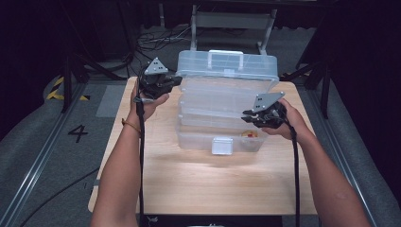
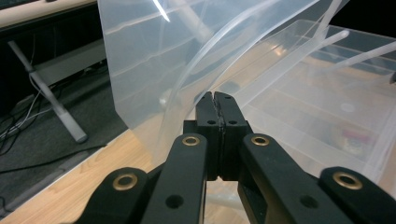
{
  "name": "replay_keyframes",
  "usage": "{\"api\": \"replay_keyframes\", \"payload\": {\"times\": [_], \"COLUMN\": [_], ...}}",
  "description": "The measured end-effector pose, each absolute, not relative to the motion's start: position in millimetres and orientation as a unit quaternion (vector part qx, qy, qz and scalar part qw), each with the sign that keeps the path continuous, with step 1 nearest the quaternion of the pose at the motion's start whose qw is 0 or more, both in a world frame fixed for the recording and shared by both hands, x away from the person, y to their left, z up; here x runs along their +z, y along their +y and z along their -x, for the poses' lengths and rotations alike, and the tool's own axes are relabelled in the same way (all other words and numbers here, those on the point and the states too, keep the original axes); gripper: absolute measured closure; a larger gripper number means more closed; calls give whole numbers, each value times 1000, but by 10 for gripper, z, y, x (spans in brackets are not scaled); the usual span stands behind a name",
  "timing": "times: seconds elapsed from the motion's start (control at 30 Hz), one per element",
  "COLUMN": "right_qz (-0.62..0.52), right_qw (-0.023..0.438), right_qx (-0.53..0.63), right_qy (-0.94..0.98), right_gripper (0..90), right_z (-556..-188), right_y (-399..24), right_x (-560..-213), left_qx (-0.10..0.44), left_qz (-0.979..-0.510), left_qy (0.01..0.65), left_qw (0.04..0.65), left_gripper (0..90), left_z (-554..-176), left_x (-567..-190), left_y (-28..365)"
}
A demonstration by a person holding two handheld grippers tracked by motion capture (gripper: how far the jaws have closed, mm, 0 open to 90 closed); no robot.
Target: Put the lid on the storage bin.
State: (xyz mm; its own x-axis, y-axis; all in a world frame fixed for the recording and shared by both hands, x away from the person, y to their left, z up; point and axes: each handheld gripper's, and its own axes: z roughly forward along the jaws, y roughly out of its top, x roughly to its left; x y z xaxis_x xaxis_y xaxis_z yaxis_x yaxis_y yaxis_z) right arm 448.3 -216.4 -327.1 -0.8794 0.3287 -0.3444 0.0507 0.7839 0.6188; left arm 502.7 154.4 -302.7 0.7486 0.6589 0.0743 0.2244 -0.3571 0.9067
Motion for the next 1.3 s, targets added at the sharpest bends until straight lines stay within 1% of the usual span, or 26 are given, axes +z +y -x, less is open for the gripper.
{"api": "replay_keyframes", "payload": {"times": [0.43,0.63,1.0,1.2,1.3], "right_qz": [-132,-151,-153,-154,-155], "right_qw": [232,243,248,250,253], "right_qx": [328,344,363,368,369], "right_qy": [906,894,885,882,881], "right_gripper": [773,794,821,820,819], "right_z": [-4394,-4319,-4246,-4208,-4191], "right_y": [-2487,-2653,-2742,-2763,-2766], "right_x": [-3274,-3273,-3304,-3349,-3366], "left_qx": [223,226,223,220,227], "left_qz": [-804,-812,-821,-824,-826], "left_qy": [269,264,245,237,228], "left_qw": [480,470,465,465,463], "left_gripper": [900,900,900,900,900], "left_z": [-4991,-4956,-4847,-4774,-4737], "left_x": [-3002,-3009,-3095,-3152,-3163], "left_y": [1523,1513,1528,1512,1499]}}
